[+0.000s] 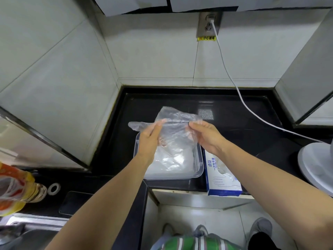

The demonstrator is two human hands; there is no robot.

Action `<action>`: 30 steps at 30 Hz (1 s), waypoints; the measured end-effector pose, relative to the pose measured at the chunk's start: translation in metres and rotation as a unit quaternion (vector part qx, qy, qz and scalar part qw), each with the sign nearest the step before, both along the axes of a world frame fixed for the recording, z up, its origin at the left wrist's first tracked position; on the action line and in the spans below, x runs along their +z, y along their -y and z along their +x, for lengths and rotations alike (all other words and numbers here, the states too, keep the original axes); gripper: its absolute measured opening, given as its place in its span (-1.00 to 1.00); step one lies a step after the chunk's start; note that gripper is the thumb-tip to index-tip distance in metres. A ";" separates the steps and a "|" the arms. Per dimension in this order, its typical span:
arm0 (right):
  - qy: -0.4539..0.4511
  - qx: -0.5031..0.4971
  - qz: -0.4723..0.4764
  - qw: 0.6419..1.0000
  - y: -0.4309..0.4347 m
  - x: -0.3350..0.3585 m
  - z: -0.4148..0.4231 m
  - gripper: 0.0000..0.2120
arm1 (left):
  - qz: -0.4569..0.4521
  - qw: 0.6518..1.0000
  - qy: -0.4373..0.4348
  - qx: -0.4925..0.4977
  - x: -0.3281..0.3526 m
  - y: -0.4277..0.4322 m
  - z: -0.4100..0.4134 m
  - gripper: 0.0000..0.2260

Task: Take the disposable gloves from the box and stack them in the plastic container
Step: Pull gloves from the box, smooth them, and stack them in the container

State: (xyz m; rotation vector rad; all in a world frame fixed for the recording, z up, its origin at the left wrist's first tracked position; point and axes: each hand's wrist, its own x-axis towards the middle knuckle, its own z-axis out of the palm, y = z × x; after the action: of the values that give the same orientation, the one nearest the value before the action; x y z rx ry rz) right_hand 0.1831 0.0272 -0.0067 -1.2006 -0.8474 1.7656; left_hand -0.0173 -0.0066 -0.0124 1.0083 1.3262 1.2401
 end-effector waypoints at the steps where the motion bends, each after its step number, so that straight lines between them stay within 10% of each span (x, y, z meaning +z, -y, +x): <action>1: 0.009 -0.023 0.005 1.000 0.000 0.002 -0.005 -0.91 | -0.005 1.000 -0.002 0.003 0.002 -0.001 0.001 -0.77; 5: 0.238 -0.043 0.037 0.970 0.010 -0.014 -0.018 -0.81 | -0.102 0.960 -0.261 -0.009 -0.006 0.004 0.002 -0.65; 12: 0.299 -0.030 0.056 0.952 0.018 -0.031 -0.031 -0.90 | -0.300 0.952 0.061 -0.008 -0.021 0.009 -0.002 -0.07; 14: 0.295 -0.040 0.055 0.953 0.017 -0.033 -0.033 -0.91 | -0.276 0.955 0.101 -0.049 -0.009 0.012 0.002 -0.34; 19: 0.284 -0.087 0.062 0.953 0.013 -0.032 -0.030 -0.91 | -0.243 0.969 0.031 -0.023 -0.011 0.012 0.010 -0.90; 24: 0.266 -0.125 0.066 0.954 0.010 -0.033 -0.019 -0.92 | -0.220 0.967 -0.123 0.046 -0.018 0.007 -0.017 -0.79; 30: 0.171 0.029 0.101 0.980 0.016 -0.023 -0.013 -0.72 | -0.344 0.937 0.055 0.004 0.003 0.001 -0.011 -0.22</action>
State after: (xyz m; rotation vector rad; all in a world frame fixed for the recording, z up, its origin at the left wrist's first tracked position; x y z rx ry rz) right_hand 0.1703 0.0114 -0.0293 -1.3724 -1.2416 1.4961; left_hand -0.0281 -0.0076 -0.0099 0.4243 1.5158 0.7233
